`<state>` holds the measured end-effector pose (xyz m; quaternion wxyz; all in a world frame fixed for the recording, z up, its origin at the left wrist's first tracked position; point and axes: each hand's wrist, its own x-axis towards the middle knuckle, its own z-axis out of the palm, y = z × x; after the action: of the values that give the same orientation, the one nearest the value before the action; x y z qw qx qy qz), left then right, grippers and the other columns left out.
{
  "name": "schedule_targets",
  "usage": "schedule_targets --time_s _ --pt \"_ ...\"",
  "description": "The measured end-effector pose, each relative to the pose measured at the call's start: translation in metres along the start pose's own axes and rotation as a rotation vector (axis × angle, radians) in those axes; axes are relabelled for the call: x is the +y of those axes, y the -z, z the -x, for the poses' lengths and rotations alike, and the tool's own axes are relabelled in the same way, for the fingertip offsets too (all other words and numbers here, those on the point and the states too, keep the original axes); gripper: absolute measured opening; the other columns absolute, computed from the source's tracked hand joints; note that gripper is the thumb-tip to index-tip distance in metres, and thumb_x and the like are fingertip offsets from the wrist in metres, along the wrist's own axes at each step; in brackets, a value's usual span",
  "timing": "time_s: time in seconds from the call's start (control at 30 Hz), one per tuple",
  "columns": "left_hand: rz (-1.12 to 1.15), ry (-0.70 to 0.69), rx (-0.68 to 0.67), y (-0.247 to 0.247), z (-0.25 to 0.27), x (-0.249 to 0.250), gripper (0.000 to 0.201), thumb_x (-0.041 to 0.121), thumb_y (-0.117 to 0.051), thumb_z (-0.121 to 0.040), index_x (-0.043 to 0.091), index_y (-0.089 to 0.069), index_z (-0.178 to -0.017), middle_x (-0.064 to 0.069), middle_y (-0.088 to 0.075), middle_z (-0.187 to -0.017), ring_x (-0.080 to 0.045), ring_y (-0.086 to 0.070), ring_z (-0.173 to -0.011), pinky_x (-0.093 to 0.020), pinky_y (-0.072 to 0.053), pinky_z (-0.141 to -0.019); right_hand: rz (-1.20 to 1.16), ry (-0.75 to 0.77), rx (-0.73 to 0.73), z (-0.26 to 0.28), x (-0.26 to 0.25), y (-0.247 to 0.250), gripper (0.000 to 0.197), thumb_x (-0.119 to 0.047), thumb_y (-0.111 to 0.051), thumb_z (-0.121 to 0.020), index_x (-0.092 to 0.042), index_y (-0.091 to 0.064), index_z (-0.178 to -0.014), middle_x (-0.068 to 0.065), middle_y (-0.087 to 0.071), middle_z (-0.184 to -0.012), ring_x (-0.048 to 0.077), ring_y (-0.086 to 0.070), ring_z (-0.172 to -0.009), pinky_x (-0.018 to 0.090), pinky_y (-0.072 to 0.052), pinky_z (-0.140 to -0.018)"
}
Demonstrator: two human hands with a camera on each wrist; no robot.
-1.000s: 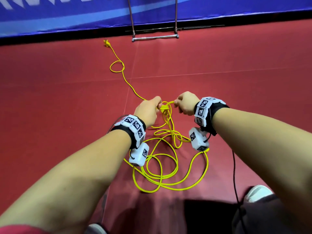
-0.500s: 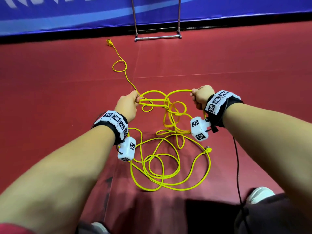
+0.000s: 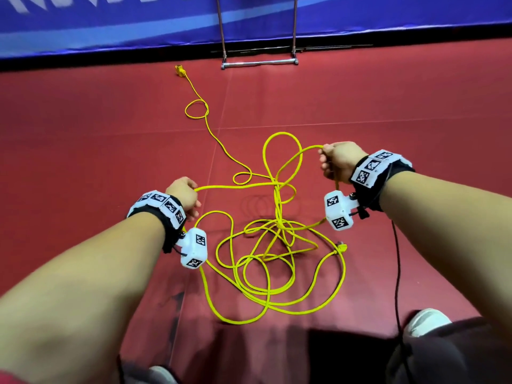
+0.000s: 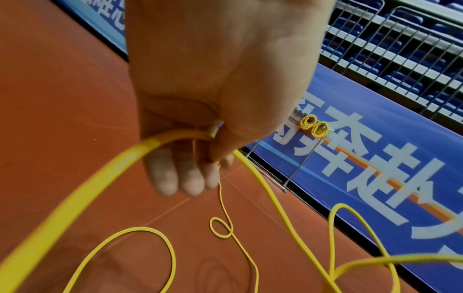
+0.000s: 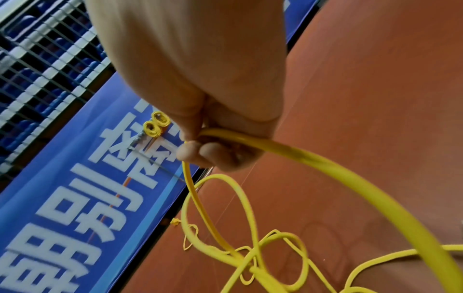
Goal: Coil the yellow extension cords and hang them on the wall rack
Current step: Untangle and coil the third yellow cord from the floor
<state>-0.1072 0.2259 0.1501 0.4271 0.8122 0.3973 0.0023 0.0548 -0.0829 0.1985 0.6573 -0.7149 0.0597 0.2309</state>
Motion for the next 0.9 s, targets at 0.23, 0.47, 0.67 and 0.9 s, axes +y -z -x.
schedule_targets --time_s 0.23,0.47,0.67,0.9 --pt "-0.199 0.076 -0.319 -0.018 0.018 0.021 0.01 0.014 -0.059 -0.089 0.006 -0.059 -0.094 -0.01 -0.063 -0.072 -0.023 -0.06 -0.046 -0.024 -0.044 -0.052 0.02 0.007 -0.262 0.017 -0.012 -0.037 0.035 -0.02 -0.029 -0.107 -0.016 -0.049 -0.079 -0.003 -0.042 -0.06 0.008 -0.037 -0.045 0.016 -0.03 -0.043" --pt "-0.117 0.082 -0.396 -0.046 0.025 0.039 0.023 0.034 -0.065 -0.09 0.014 -0.055 -0.085 -0.005 -0.064 -0.07 -0.024 -0.063 -0.057 -0.018 -0.039 -0.049 0.063 0.039 -0.462 0.034 -0.022 -0.052 0.032 -0.017 -0.032 -0.107 -0.014 -0.053 -0.084 -0.004 -0.043 -0.058 0.007 -0.036 -0.044 0.016 -0.026 -0.04" --pt "-0.051 0.041 -0.275 -0.063 0.026 0.05 0.03 0.037 -0.07 -0.089 0.008 -0.058 -0.088 -0.01 -0.069 -0.085 -0.021 -0.057 -0.049 -0.016 -0.037 -0.031 0.019 0.046 -0.601 0.043 -0.032 -0.056 0.028 -0.02 -0.034 -0.106 -0.014 -0.054 -0.088 -0.005 -0.044 -0.06 0.006 -0.034 -0.046 0.015 -0.022 -0.041" --pt "-0.063 -0.108 -0.174 -0.07 0.015 0.048 0.029 0.037 -0.067 -0.088 0.01 -0.075 -0.096 0.002 -0.062 -0.048 -0.009 -0.027 -0.031 -0.019 -0.02 -0.036 0.028 0.103 -0.729 0.048 -0.037 -0.054 0.026 -0.02 -0.034 -0.105 -0.012 -0.056 -0.093 -0.004 -0.044 -0.061 0.006 -0.032 -0.044 0.016 -0.019 -0.042"
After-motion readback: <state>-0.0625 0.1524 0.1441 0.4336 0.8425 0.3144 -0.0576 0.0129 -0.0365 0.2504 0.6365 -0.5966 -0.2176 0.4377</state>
